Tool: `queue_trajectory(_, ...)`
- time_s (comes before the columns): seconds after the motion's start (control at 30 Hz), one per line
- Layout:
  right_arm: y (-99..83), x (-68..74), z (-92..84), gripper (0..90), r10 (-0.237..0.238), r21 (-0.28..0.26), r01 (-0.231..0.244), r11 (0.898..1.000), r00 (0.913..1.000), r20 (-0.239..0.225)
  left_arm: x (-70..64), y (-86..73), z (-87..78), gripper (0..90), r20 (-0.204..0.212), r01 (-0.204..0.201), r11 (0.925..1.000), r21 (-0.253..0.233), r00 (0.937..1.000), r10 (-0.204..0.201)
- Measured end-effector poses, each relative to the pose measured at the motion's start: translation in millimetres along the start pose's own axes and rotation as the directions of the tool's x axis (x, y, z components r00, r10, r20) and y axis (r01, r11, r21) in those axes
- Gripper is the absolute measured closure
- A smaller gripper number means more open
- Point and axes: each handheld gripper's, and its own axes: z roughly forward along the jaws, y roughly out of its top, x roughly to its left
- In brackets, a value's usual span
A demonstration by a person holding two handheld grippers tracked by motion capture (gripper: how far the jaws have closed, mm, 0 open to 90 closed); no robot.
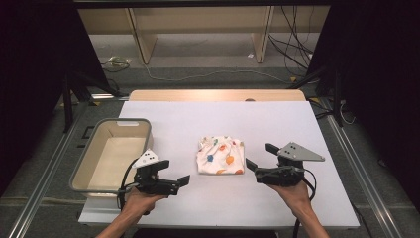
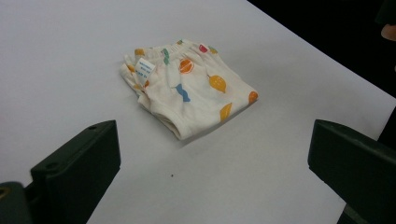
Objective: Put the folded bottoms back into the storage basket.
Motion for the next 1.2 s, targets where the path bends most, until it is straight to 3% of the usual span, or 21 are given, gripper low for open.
queue_trajectory(0.1,2.2,-6.6,6.6,15.0,0.014,0.021,-0.014,1.0,0.9999,-0.001,-0.5,0.9,4.1,2.9,0.007,0.022,0.9996,0.02,0.9997,-0.022)
queue_trajectory(0.17,3.2,-11.5,11.6,15.0,0.023,0.041,-0.023,0.999,0.9997,-0.003,-1.2,2.0,11.3,3.8,-0.008,0.041,0.9962,0.077,0.9991,-0.041)
queue_trajectory(0.27,3.6,-16.2,16.6,15.0,0.033,0.062,-0.033,0.998,0.9994,-0.008,-1.3,2.2,15.8,4.9,-0.013,0.065,0.9926,0.102,0.9978,-0.064)
queue_trajectory(0.33,3.5,-22.5,24.0,15.0,0.051,0.101,-0.049,0.994,0.9985,-0.017,-1.3,2.8,21.7,4.9,-0.014,0.085,0.9862,0.142,0.9964,-0.084)
queue_trajectory(0.57,3.7,-33.8,40.5,15.1,0.086,0.17,-0.08,0.982,0.9959,-0.026,1.8,5.9,33.3,5.7,-0.019,0.139,0.9747,0.175,0.9903,-0.138)
queue_trajectory(0.67,4.0,-38.4,48.3,15.1,0.097,0.192,-0.09,0.977,0.9949,-0.027,3.9,6.3,39.7,6.5,-0.026,0.156,0.9647,0.212,0.9877,-0.155)
queue_trajectory(0.7,4.0,-38.4,48.3,15.1,0.097,0.192,-0.09,0.977,0.9949,-0.027,3.9,6.3,39.7,6.7,-0.026,0.156,0.9647,0.212,0.9877,-0.155)
queue_trajectory(0.8,4.3,-44.9,59.0,15.2,0.121,0.223,-0.113,0.968,0.9924,-0.023,6.8,6.9,47.2,7.1,-0.039,0.182,0.9536,0.24,0.9834,-0.177)
queue_trajectory(1.1,6.2,-54.8,80.2,15.6,0.158,0.285,-0.149,0.947,0.9874,-0.007,10.7,10.6,60.5,9.7,-0.054,0.233,0.9365,0.262,0.9724,-0.227)
queue_trajectory(1.2,7.5,-57.4,87.7,15.7,0.173,0.306,-0.162,0.938,0.9849,-0.008,11.6,13.1,63.2,12.0,-0.057,0.229,0.9354,0.269,0.9734,-0.222)
